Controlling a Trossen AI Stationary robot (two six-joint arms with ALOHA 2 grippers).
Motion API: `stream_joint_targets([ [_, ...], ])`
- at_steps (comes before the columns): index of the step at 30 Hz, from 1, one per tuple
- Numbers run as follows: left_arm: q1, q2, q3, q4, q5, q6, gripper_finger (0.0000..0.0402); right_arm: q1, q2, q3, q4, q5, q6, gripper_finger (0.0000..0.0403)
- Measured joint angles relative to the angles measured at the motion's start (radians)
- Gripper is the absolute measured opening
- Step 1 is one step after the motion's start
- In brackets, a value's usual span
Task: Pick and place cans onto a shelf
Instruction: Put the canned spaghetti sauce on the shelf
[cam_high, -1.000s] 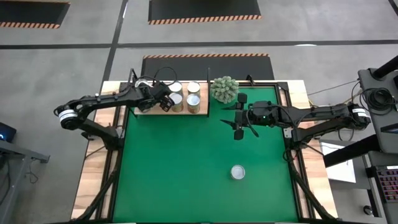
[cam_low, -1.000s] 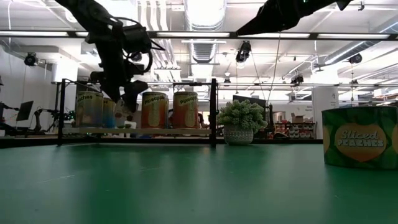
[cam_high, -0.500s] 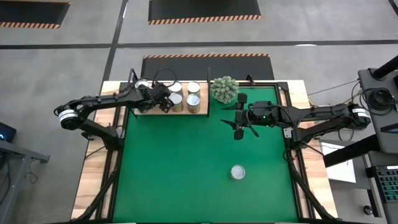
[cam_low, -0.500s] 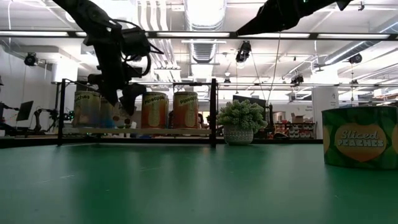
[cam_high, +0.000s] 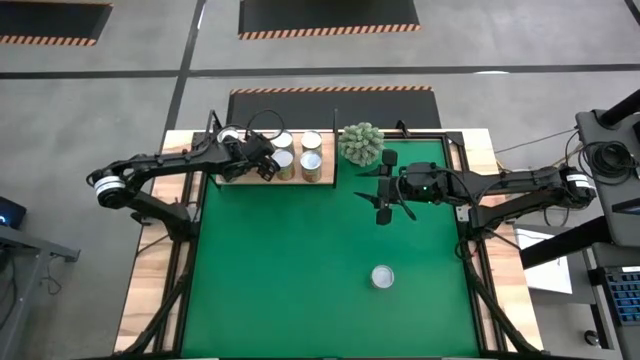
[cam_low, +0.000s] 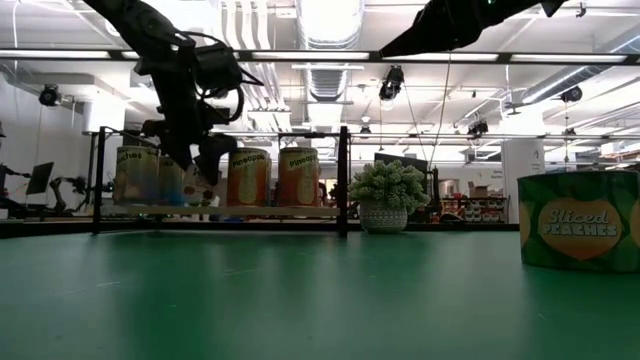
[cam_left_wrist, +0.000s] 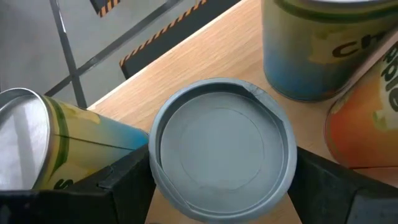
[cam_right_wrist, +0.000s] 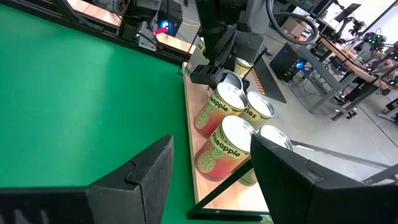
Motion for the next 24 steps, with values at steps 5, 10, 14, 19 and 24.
stream_joint_targets([
  [5,0.000,0.000,0.000,0.001,0.000,0.000,0.0290,0.000,0.000,0.000,0.000,0.000,0.000,0.0201],
  [10,0.000,0.000,0.000,0.002,0.000,0.000,0.0315,0.000,0.000,0.000,0.000,0.000,0.000,0.0201],
  [14,0.000,0.000,0.000,0.005,0.000,0.001,0.0340,0.000,0.000,0.000,0.000,0.000,0.000,0.0201],
  [19,0.000,-0.016,0.026,-0.023,0.006,0.002,0.0350,0.000,0.000,0.000,0.000,0.000,0.000,0.0201],
  [24,-0.005,-0.033,0.113,-0.104,0.029,0.020,0.0351,0.000,0.000,0.000,0.000,0.000,0.000,0.0201],
])
